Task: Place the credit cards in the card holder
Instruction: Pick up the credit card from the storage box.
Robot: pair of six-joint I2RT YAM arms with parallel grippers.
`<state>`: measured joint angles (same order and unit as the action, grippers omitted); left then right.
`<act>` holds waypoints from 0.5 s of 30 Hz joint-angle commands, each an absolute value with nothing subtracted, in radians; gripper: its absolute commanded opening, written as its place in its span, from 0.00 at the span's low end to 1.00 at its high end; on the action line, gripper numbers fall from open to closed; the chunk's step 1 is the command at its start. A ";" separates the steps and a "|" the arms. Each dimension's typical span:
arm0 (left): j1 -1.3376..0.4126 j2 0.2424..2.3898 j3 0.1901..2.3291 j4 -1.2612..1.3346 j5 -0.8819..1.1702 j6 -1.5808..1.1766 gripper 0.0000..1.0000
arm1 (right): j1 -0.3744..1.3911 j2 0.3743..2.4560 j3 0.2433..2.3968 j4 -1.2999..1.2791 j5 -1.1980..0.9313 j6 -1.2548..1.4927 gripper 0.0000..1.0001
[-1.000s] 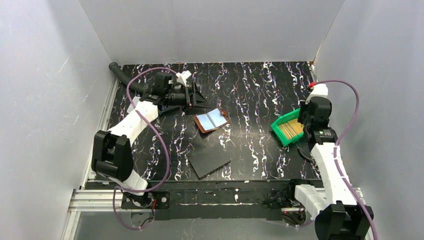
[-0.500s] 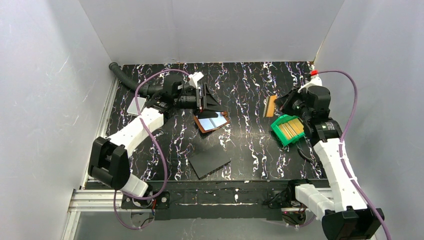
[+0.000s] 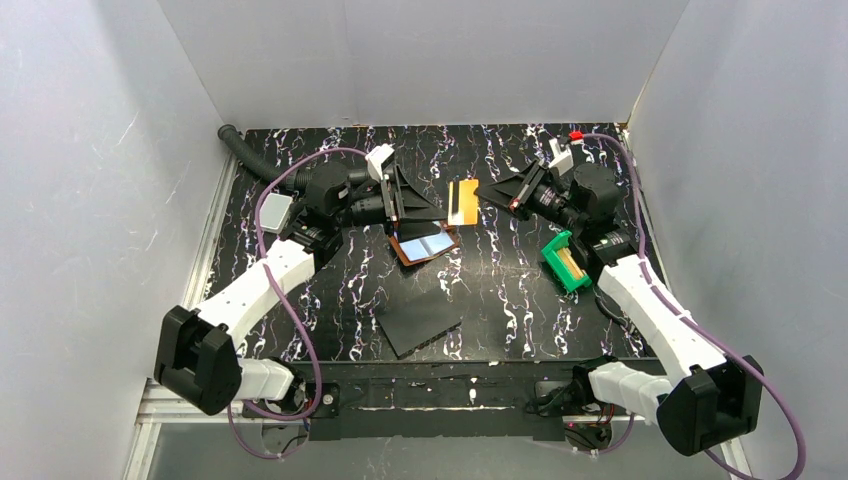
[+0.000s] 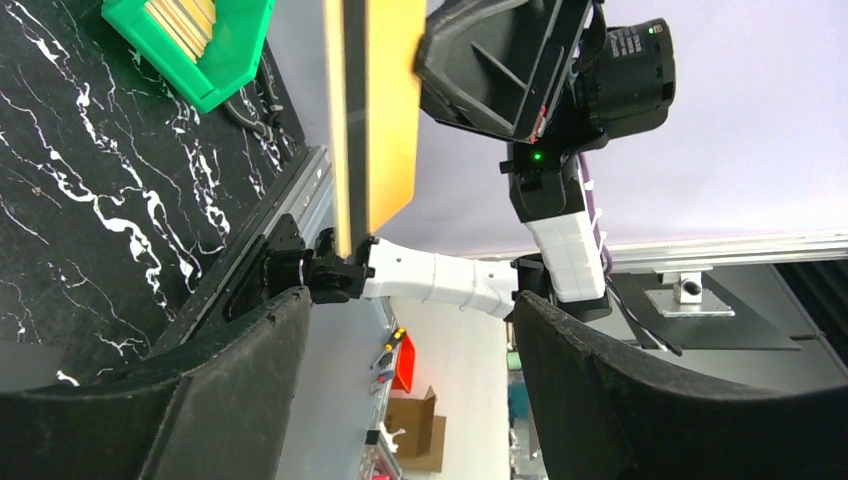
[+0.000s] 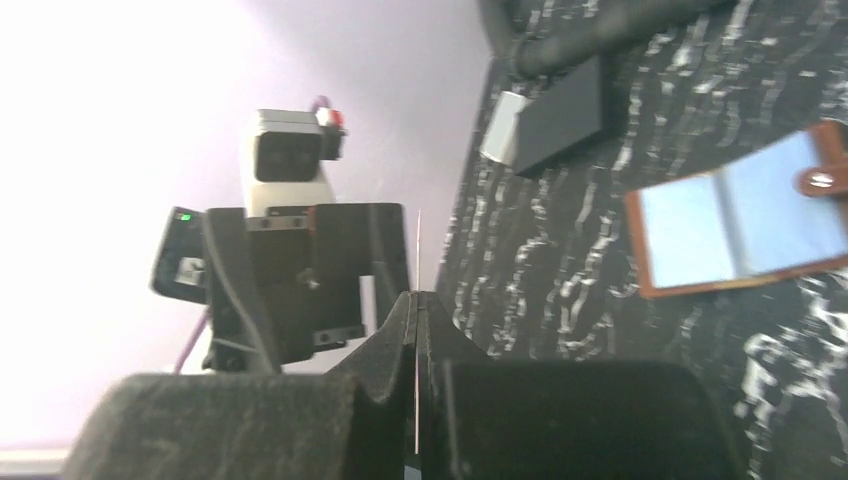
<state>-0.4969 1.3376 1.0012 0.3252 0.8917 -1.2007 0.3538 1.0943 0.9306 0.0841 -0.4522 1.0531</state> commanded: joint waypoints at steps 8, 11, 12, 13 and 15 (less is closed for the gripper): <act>-0.500 1.275 1.024 0.374 0.795 -1.275 0.50 | 0.437 1.126 0.973 0.375 -0.524 1.240 0.01; -0.500 1.278 1.033 0.374 0.785 -1.270 0.35 | 0.440 1.144 0.984 0.379 -0.552 1.240 0.01; -0.500 1.276 1.031 0.374 0.780 -1.268 0.29 | 0.442 1.150 0.987 0.381 -0.564 1.239 0.01; -0.500 1.270 1.030 0.374 0.773 -1.263 0.25 | 0.442 1.157 0.991 0.383 -0.575 1.238 0.01; -0.500 1.258 1.025 0.374 0.751 -1.249 0.09 | 0.442 1.177 1.010 0.355 -0.589 1.220 0.01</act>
